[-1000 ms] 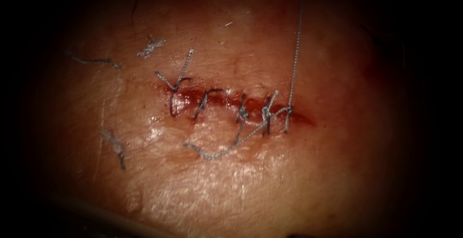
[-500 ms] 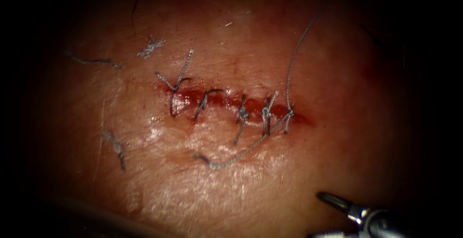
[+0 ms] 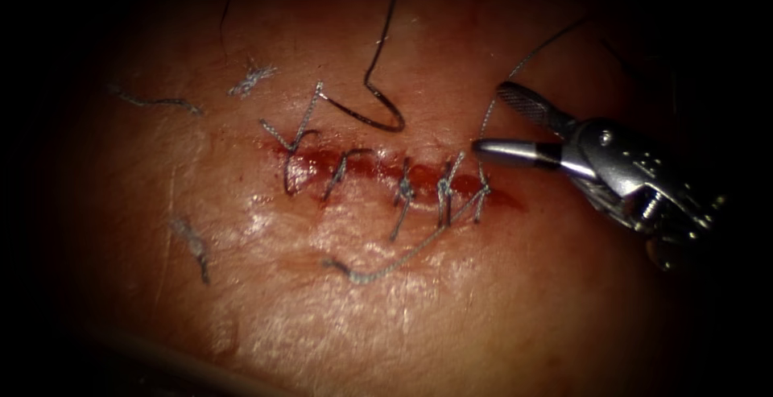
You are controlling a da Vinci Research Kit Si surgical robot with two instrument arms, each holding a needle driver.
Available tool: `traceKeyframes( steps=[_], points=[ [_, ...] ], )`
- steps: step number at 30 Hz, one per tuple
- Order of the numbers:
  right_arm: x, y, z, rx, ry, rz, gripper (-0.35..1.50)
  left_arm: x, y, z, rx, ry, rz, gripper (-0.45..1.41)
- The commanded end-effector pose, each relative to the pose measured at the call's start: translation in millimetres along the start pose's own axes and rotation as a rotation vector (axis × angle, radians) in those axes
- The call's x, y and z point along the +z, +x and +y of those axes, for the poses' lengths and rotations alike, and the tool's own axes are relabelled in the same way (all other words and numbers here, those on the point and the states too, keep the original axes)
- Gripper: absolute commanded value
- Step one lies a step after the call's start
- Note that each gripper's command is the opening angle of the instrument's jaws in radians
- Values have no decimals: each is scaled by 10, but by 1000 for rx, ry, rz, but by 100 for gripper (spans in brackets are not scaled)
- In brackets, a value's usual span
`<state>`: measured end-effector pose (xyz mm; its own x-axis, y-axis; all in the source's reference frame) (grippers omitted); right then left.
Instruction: Wound Closure
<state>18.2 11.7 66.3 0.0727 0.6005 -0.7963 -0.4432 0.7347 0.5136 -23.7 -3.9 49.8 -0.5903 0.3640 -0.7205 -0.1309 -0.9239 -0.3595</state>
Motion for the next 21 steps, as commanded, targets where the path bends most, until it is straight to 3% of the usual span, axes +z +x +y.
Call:
traceKeyframes(
  steps=[1, 5, 6, 10, 13, 17, 19, 21],
  points=[
    [22, -8, 11, -17, -2, 1, 47, 9, -14, 12, 1, 5, -6, -45],
    [28, 1, 43, -20, -20, 10, 44, 24, -51, 45, 24, -1, -18, -45],
    [23, 5, 50, -23, -29, 12, 44, 28, -70, 59, 90, 16, -93, -45],
    [12, 8, 55, -30, -52, 37, 42, 29, -95, 68, 114, 9, -123, -45],
    [3, 30, 49, -7, -37, 74, 37, 52, -131, 76, 127, 1, -181, -45],
    [-11, 68, 13, 8, 51, 104, 37, 93, -195, 70, 99, 2, -252, -45],
    [-10, 70, -6, 8, 97, 112, 37, 108, -221, 49, 88, 8, -284, -45],
    [-8, 68, -10, 6, 110, 115, 37, 111, -225, 44, 83, 12, -285, -45]
  ],
)
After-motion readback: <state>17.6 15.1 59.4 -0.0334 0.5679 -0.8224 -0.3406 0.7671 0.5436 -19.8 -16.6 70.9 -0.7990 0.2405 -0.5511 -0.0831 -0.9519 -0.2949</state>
